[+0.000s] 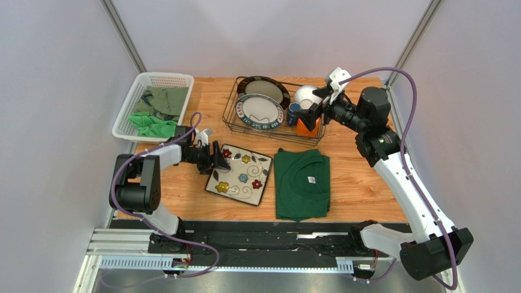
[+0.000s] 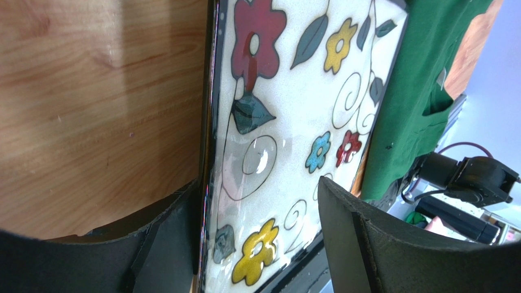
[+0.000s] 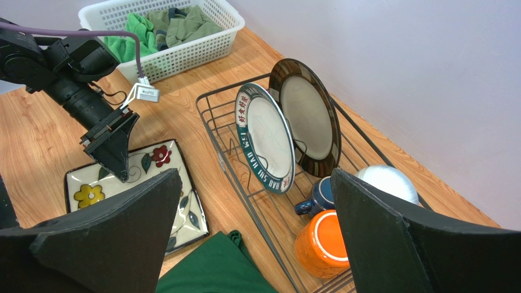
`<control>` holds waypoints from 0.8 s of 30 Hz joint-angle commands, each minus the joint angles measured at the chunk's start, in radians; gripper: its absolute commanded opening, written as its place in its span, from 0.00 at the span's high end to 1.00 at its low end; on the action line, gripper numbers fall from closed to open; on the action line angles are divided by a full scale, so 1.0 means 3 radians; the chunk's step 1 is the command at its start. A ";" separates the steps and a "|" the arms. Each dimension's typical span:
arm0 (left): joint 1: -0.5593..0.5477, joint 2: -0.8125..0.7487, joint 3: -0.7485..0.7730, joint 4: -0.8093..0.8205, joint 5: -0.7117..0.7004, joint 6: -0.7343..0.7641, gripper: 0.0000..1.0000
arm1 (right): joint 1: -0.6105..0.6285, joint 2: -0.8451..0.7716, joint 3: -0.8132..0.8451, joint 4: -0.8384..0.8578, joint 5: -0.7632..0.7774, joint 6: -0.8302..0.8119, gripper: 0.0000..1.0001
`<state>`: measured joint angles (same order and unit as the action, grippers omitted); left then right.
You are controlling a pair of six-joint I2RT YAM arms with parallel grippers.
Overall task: Unload the mixed dishes from the dish rack
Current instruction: Place the plate at the center of the board.
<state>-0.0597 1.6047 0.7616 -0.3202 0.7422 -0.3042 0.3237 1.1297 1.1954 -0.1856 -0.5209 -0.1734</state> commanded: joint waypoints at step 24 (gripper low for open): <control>-0.0118 -0.0445 0.0355 -0.0799 -0.1180 0.0190 0.03 | -0.0010 0.0023 -0.0057 -0.0056 0.0197 -0.0204 0.00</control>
<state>-0.0914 1.5276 0.8227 -0.5358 0.4706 -0.2890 0.3237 1.1389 1.1900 -0.2279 -0.4805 -0.2150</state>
